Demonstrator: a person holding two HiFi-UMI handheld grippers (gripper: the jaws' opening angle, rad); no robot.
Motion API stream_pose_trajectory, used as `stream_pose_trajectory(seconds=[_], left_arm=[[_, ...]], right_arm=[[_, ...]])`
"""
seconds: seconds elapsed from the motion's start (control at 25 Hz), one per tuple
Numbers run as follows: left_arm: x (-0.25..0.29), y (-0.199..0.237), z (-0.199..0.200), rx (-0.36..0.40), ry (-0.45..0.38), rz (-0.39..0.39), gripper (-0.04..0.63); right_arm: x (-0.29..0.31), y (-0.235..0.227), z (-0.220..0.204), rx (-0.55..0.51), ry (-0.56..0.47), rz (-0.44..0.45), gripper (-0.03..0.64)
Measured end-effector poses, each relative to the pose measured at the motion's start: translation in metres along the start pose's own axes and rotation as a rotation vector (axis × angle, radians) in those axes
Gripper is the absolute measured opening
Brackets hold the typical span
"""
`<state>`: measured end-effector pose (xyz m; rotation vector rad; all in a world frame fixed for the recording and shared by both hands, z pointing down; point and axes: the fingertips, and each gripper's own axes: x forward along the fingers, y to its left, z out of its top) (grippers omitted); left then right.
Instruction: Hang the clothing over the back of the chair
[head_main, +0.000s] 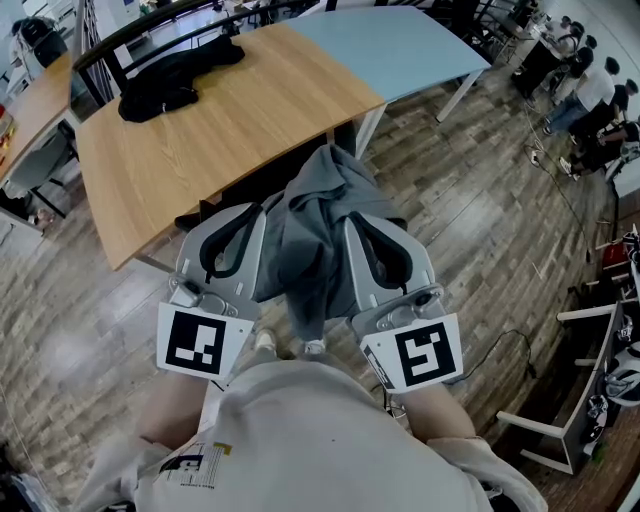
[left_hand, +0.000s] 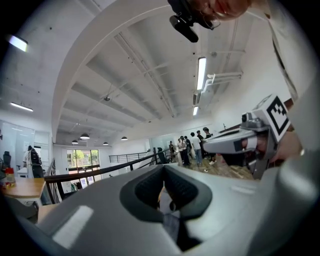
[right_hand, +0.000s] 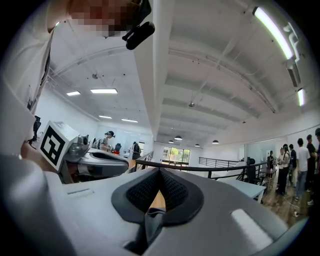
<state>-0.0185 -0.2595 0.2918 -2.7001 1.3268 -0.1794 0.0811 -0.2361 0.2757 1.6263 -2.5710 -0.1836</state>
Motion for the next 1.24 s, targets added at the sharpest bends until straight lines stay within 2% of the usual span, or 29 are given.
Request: stream_pose_trajectory(seconds=[0.28,0.76,0.92,1.24], left_arm=[[-0.004,-0.005,-0.016,-0.016,0.039,0.003,0.000],[-0.004,-0.007,-0.016,-0.024,0.044,0.001,0.000],[-0.004,-0.008,-0.018,-0.047,0.055,-0.005,0.000],[-0.002,-0.006,-0.019,-0.038,0.062,-0.008,0.000]], right_arm=[[-0.002,0.002,-0.021,0.026,0.036,0.021,0.000],[0.004,0.005,-0.023,0.030,0.045,0.040,0.000],[0.003,0.005,-0.023,0.032,0.046,0.045,0.000],[0.006,0.004,-0.023,0.041,0.046,0.046,0.000]])
